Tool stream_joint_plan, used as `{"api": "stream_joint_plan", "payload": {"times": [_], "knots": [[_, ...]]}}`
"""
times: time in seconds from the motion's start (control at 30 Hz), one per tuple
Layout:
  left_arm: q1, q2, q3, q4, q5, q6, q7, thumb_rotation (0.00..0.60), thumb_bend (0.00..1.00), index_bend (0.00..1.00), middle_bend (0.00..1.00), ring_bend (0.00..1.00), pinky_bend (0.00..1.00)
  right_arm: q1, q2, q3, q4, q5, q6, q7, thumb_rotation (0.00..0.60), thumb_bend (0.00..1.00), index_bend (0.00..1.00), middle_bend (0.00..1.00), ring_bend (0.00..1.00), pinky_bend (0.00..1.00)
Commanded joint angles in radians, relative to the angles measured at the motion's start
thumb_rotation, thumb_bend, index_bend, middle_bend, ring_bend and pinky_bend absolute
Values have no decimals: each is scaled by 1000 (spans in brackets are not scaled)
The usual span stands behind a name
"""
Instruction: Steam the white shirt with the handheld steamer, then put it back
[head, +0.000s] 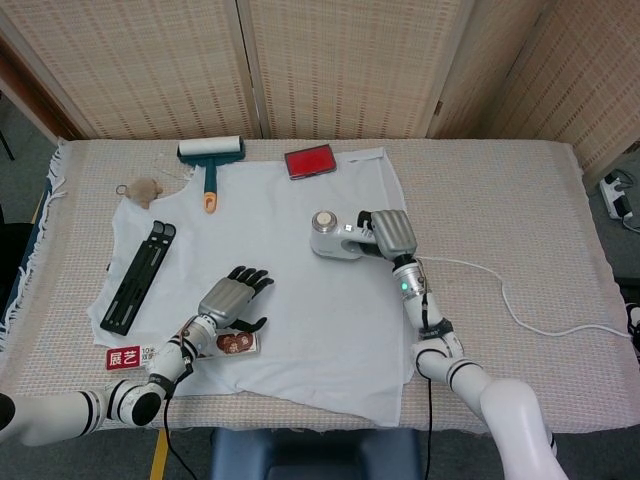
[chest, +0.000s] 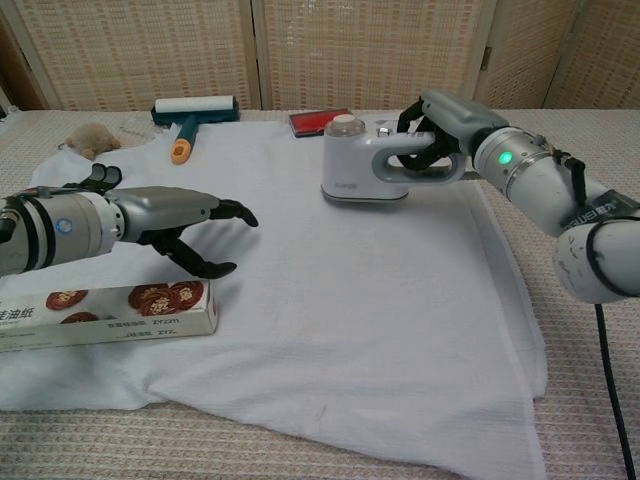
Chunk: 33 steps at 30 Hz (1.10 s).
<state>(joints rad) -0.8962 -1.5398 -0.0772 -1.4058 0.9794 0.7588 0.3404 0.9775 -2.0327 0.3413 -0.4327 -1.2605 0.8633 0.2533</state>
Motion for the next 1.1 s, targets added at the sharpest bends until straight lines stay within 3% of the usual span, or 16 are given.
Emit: {"api": "stream_joint_plan", "payload": {"times": [0.03, 0.43, 0.8, 1.1], "knots": [[0, 0, 1, 1, -1, 0, 2, 324, 422, 147, 78, 0, 0, 5, -23, -2, 51, 6, -24, 4, 600, 917, 910, 872, 832, 965], [3, -2, 4, 6, -2, -2, 6, 324, 422, 147, 77, 0, 0, -76, 31, -23, 127, 8, -20, 25, 600, 917, 910, 872, 832, 965], [13, 9, 4, -8, 12, 16, 5, 321, 422, 147, 77, 0, 0, -154, 141, -115, -80, -120, 183, 141, 600, 917, 911, 872, 832, 965], [18, 12, 7, -14, 11, 21, 15, 322, 422, 148, 77, 0, 0, -136, 103, -184, -147, -204, 210, 124, 600, 916, 910, 872, 831, 965]]}}
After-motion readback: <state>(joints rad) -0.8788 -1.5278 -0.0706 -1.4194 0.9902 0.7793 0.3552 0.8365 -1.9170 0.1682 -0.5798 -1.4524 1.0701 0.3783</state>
